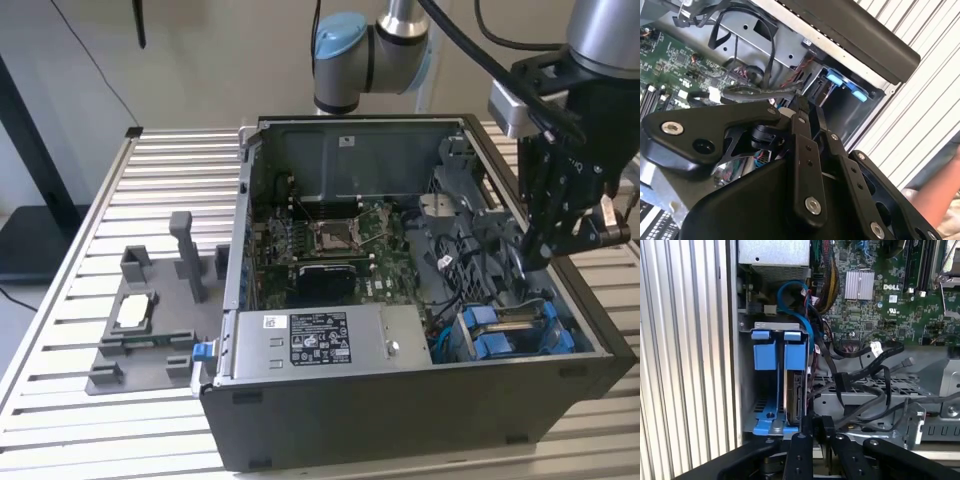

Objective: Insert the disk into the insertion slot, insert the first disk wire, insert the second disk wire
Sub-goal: 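Insert the first disk wire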

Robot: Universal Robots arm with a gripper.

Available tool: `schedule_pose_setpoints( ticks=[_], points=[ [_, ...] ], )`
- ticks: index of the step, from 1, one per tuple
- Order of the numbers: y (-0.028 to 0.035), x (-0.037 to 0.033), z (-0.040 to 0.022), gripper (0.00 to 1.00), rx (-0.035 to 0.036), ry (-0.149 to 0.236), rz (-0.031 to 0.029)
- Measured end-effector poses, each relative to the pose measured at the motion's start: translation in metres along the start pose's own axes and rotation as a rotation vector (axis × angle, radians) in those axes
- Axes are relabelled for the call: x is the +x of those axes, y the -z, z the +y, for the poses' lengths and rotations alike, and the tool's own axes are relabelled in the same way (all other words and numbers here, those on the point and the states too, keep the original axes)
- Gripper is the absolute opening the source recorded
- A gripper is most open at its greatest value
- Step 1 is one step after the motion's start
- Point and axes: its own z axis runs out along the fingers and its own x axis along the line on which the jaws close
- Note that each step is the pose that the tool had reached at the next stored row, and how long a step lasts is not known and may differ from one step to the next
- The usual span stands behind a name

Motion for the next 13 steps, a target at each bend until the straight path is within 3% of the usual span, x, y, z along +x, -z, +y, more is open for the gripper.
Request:
schedule_pose_setpoints(
  ticks=[5,8,13],
  points=[
    [-0.0026,0.0021,-0.0007,0.2,-0.0325,-0.012,0.0019],
    [-0.0054,0.0046,-0.0044,0.2,-0.0461,-0.012,0.002],
    [-0.0093,0.0094,-0.0113,0.2,-0.0782,-0.013,0.002]
  ],
)
